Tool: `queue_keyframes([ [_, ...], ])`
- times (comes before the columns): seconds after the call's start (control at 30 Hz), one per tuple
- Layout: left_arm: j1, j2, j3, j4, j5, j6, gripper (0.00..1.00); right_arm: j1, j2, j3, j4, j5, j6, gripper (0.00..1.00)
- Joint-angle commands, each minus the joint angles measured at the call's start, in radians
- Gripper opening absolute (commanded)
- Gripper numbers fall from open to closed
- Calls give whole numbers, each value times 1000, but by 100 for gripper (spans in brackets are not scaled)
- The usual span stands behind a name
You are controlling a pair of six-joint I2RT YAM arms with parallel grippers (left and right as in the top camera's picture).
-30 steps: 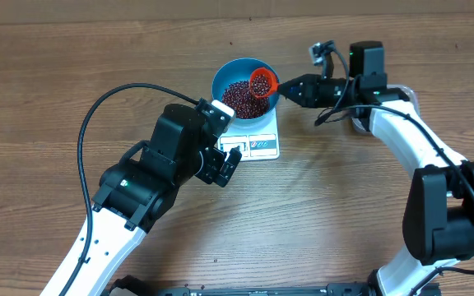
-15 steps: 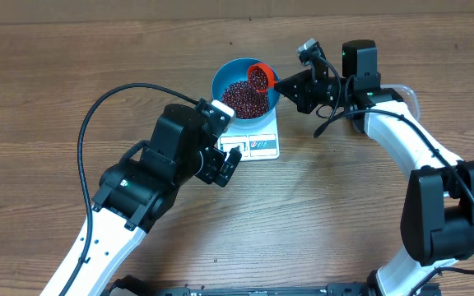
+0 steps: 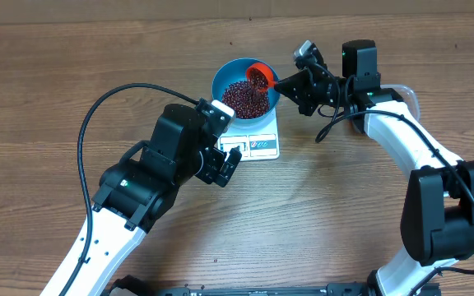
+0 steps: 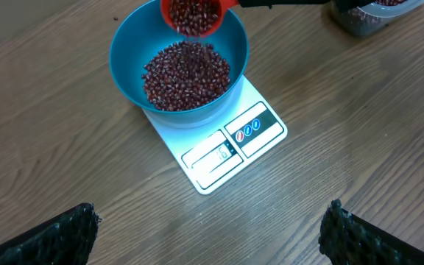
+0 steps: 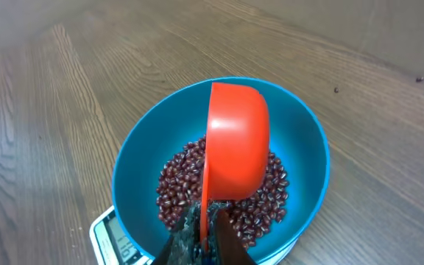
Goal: Scoop item into bowl and weigh 150g on scale
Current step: 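Tip the scoop with the right gripper to pour beans into bowl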
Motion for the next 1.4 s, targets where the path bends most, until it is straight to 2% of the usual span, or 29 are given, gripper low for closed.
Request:
queue_keyframes([
  [0.0,5,1,19,1,-10,-13,100,3,4,6,7,-6,-112,4],
  [0.27,5,1,19,1,-10,-13,100,3,4,6,9,-9,-261,4],
  [0.43,5,1,19,1,-10,-13,100,3,4,6,37,-8,-261,4],
  [0.6,5,1,19,1,-10,-13,100,3,4,6,33,-9,-340,4],
  [1.37,5,1,19,1,-10,-13,100,3,4,6,29,-9,-420,4],
])
